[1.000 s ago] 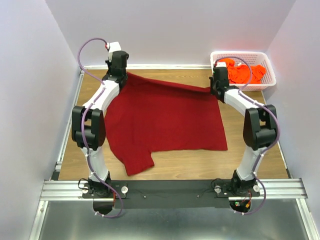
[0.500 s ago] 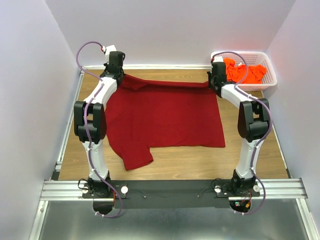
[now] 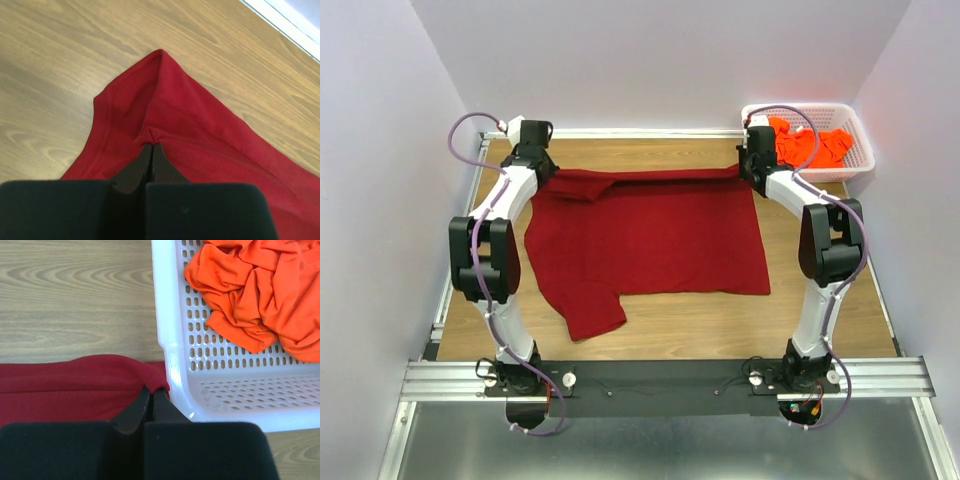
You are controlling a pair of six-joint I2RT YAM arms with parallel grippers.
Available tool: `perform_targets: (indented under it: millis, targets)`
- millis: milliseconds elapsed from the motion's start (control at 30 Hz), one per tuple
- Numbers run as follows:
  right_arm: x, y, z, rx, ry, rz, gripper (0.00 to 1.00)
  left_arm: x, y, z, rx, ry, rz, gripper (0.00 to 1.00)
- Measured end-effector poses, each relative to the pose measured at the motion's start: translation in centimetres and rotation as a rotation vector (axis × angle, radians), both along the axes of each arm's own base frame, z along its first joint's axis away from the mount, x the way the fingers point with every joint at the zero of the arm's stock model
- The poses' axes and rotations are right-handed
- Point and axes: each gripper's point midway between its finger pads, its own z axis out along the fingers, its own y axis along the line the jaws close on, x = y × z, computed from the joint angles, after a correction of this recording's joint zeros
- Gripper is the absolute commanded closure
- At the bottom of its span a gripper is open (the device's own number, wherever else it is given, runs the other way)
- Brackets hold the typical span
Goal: Fold and stack the t-shirts
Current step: Fold the tshirt
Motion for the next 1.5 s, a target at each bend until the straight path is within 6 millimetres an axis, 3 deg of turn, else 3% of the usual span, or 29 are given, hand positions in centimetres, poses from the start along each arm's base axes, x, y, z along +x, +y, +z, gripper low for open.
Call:
perform_targets:
  millis: [133, 400, 500, 733, 867, 967, 1100, 1200, 1300, 1433, 1500]
  targets:
    - [-0.5, -0.1, -0.3, 0.004, 0.004, -0.004, 0.99, -1.3, 0.4, -0.7, -0.041, 0.011, 0.018, 1.00]
    - [-1.9, -0.7, -2.3, 0.003, 0.050, -0.020, 0.99, -4.5, -0.7, -5.0, -0.118, 0.114, 0.012, 1.00]
    - [-2.1, -0.8, -2.6, 0.004, 0.056, -0.024, 0.99, -4.9, -0.8, -4.7, -0.136, 0.110, 0.020, 1.00]
    - [-2.2, -0.8, -2.6, 0.004, 0.056, -0.025, 0.99, -4.8, -1.1, -0.7, -0.166, 0.022, 0.024, 1.00]
    - [-2.5, -0.9, -2.9, 0.001, 0.065, -0.027, 0.99, -5.0, -1.6, 0.3, -0.199, 0.002, 0.020, 1.00]
    - [-2.9, -1.0, -3.5, 0.001, 0.079, -0.030, 0.99, -5.7, -1.7, -0.2, -0.210, 0.011, 0.026, 1.00]
    - [-3.7, -1.0, -4.7, 0.017, 0.105, -0.045, 0.99, -7.2, -1.7, -2.6, -0.223, 0.067, 0.046, 1.00]
    - [-3.9, -1.0, -5.0, 0.027, 0.110, -0.055, 0.93, -7.9, -2.0, -4.1, -0.242, 0.094, 0.054, 0.98]
    - [-3.9, -1.0, -5.0, 0.037, 0.108, -0.063, 0.77, -8.7, -2.3, -5.4, -0.265, 0.121, 0.060, 0.84]
    - [-4.1, -1.0, -5.2, 0.048, 0.115, -0.074, 0.50, -9.2, -2.4, -6.1, -0.275, 0.135, 0.064, 0.26]
    - [-4.3, -1.2, -5.3, 0.056, 0.125, -0.084, 0.43, -9.1, -2.4, -6.0, -0.285, 0.127, 0.070, 0.15]
